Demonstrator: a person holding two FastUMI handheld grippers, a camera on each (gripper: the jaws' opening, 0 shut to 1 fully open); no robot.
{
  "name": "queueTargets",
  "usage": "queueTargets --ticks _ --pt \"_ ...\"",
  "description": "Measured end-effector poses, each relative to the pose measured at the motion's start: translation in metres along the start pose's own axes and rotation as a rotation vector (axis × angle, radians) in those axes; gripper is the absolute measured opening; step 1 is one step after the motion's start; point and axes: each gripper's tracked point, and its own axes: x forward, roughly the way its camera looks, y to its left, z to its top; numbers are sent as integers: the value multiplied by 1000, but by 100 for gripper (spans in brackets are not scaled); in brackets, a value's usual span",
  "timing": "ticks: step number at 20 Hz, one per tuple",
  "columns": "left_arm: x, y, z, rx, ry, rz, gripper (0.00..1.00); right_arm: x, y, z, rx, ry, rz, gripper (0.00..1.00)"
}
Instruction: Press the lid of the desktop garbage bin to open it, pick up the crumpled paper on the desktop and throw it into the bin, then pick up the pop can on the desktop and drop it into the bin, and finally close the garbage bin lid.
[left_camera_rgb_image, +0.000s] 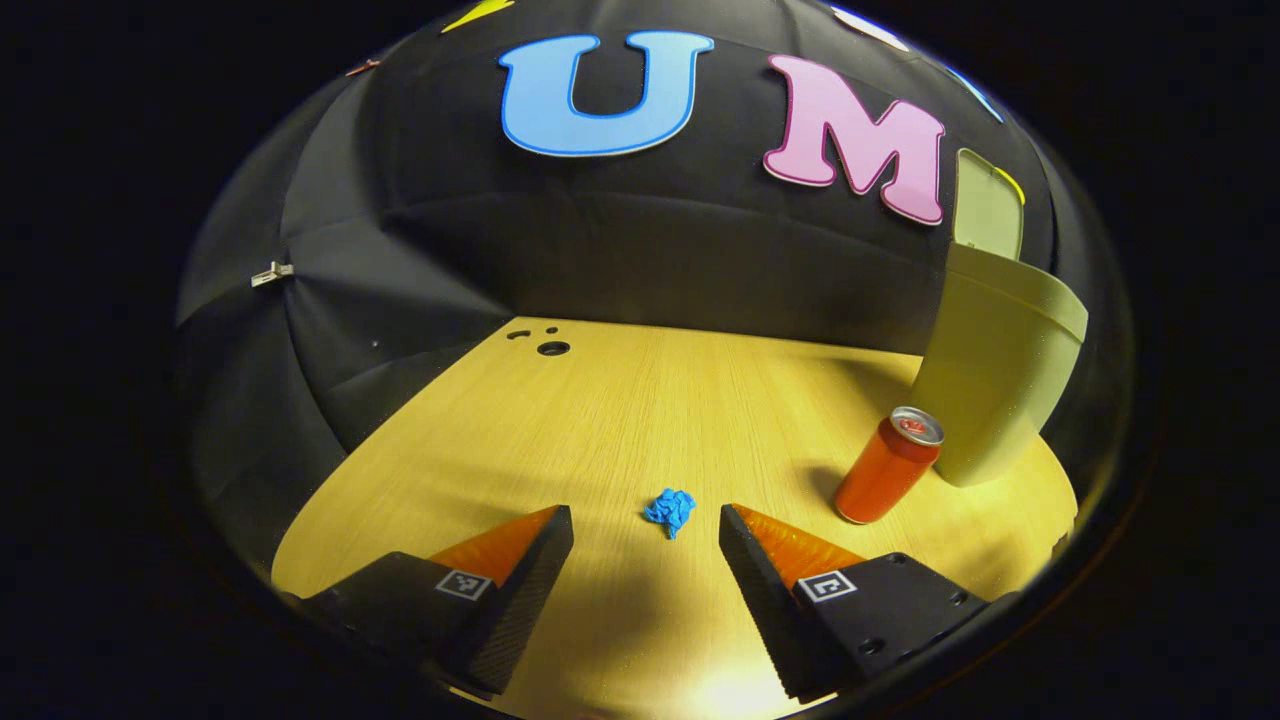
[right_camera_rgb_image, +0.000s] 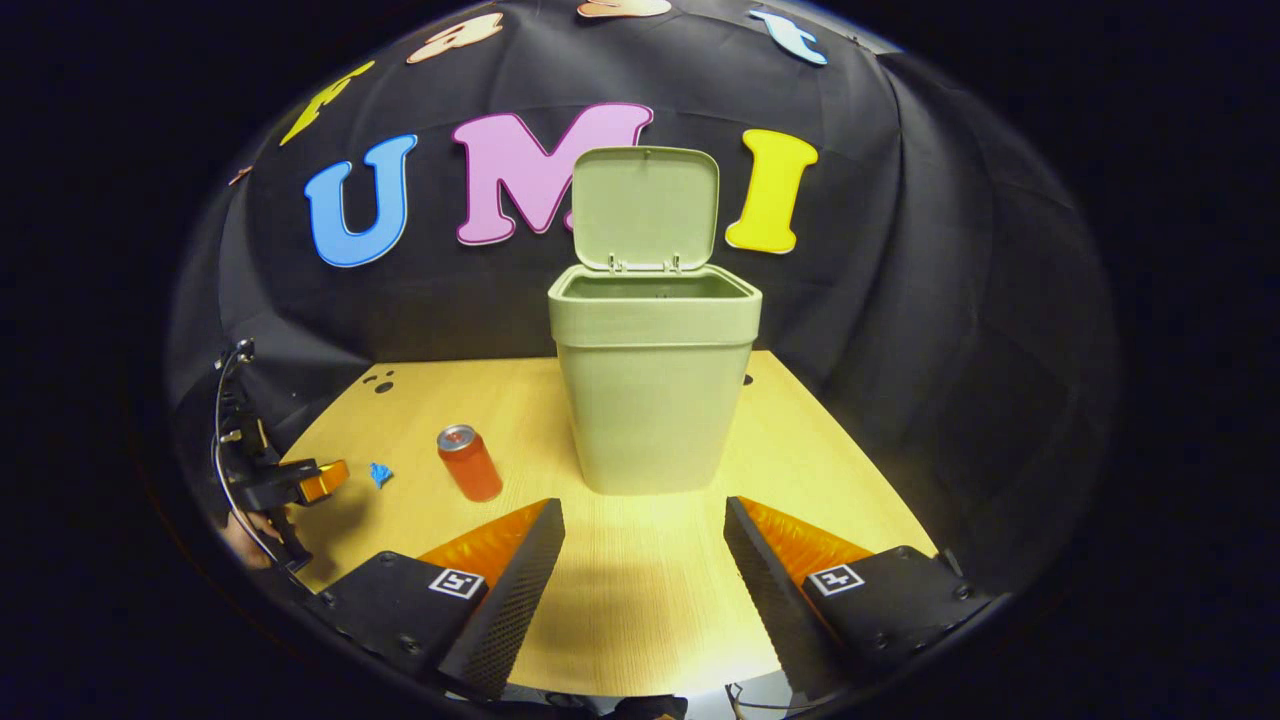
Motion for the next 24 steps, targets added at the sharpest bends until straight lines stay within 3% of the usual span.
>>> queueTargets --ticks 10,18,20,24 --pt "69 -10 -28 65 97 5 95 -20 -6 -39 -5 104 -37 100" --pt "87 -19 -34 130 130 -15 96 -23 -7 -57 18 148 -50 99" --pt "91 -25 -38 140 143 -35 94 -20 -6 -60 12 159 -48 99" --pt "93 -29 -38 126 141 -48 78 -16 -1 -63 17 170 -35 99"
